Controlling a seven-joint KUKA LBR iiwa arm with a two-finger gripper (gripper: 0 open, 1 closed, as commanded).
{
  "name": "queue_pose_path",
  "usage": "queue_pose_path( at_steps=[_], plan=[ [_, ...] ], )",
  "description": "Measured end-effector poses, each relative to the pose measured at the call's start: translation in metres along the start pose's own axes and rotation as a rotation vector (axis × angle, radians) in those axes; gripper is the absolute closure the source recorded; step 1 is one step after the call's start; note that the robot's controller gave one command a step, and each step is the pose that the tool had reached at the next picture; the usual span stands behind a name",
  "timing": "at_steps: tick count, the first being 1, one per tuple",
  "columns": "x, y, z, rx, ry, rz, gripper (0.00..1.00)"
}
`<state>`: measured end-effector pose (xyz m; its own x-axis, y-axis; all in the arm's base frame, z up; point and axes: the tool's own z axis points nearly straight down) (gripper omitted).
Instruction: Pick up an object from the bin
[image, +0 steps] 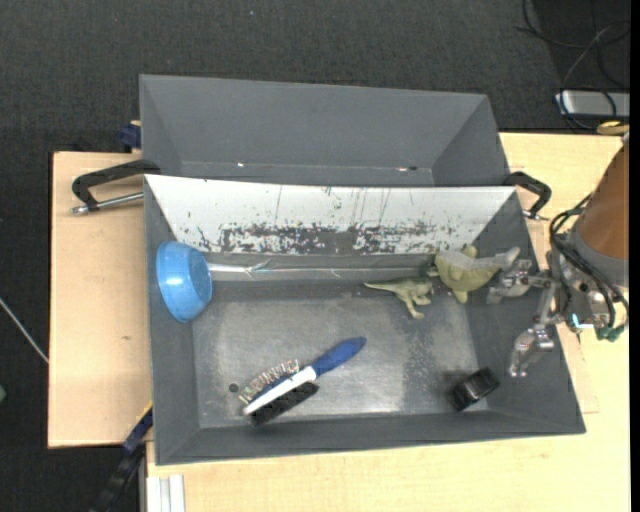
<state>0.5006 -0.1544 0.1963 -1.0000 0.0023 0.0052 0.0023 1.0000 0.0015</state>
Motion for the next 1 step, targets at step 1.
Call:
queue_pose_path(
  at_steps=[1],
  plan=[
    [-0.0027, 0.0115, 0.0712, 0.005, -0.014, -0.285, 0.0]
  ],
)
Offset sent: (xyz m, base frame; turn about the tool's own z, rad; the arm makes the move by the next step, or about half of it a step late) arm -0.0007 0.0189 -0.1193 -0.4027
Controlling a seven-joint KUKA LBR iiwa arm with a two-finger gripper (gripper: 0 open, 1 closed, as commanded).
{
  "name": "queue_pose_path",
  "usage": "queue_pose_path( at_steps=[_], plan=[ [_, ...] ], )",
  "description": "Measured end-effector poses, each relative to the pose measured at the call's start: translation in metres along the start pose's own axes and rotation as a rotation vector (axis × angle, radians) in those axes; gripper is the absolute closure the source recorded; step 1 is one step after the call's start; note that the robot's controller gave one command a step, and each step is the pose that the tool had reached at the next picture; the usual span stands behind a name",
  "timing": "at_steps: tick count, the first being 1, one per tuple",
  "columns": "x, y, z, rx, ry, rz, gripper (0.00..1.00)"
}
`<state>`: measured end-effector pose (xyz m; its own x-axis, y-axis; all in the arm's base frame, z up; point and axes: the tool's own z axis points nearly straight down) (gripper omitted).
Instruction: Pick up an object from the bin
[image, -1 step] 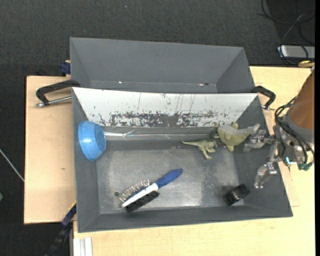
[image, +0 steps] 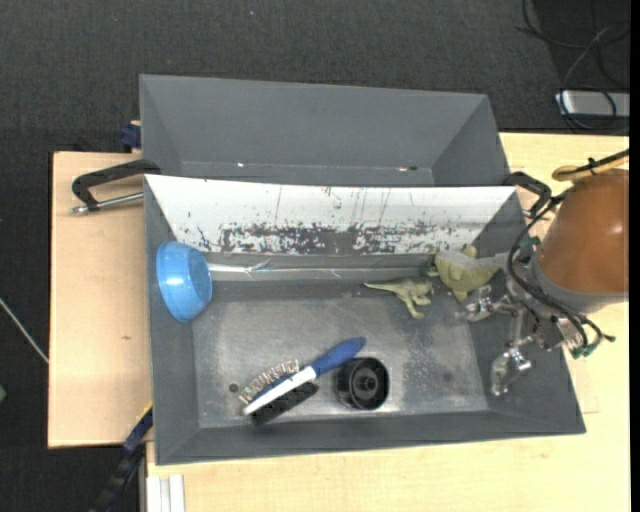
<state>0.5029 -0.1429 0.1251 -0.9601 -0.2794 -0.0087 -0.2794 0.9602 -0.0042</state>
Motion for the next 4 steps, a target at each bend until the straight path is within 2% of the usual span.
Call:
queue_pose_path(
  at_steps=[1, 2, 3, 4],
  plan=[
    [-0.026, 0.049, -0.116, -0.001, -0.005, 0.151, 0.0],
    [-0.017, 0.081, 0.056, -0.005, 0.004, -0.013, 0.0],
    [-0.044, 0.189, 0.049, -0.008, 0.003, -0.044, 0.0],
    [-0.044, 0.185, 0.048, -0.005, 0.001, -0.039, 1.0]
  ],
)
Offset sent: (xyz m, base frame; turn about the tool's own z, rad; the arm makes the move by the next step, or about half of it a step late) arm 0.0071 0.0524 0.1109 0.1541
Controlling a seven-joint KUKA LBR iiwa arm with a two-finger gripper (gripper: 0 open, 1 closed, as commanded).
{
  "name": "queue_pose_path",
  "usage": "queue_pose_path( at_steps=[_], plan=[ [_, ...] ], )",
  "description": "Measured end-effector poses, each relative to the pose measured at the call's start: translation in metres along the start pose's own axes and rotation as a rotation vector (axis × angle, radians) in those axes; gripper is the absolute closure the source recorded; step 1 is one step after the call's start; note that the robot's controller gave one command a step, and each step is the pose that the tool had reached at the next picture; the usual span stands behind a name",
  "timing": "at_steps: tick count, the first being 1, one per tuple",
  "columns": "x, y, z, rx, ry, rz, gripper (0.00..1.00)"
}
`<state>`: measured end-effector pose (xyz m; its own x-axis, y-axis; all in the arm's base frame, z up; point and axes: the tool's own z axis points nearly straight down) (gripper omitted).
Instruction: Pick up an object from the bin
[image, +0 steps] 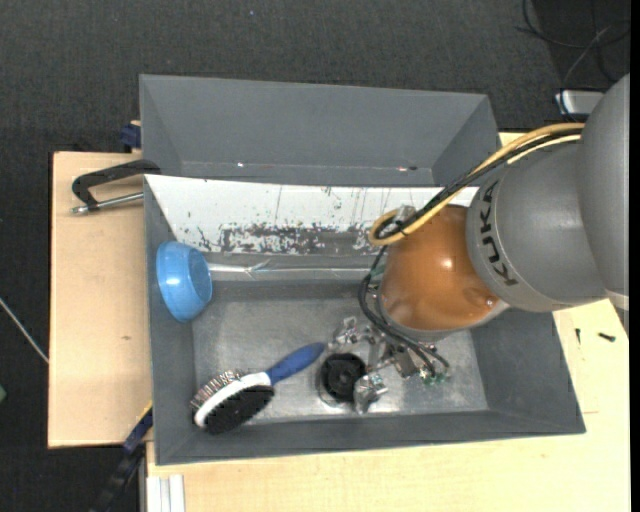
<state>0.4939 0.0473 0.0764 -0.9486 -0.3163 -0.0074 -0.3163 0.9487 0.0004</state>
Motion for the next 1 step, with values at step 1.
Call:
queue_pose_path(
  at_steps=[1],
  plan=[
    [-0.0194, 0.0004, -0.1468, 0.003, -0.008, -0.02, 1.0]
  ],
)
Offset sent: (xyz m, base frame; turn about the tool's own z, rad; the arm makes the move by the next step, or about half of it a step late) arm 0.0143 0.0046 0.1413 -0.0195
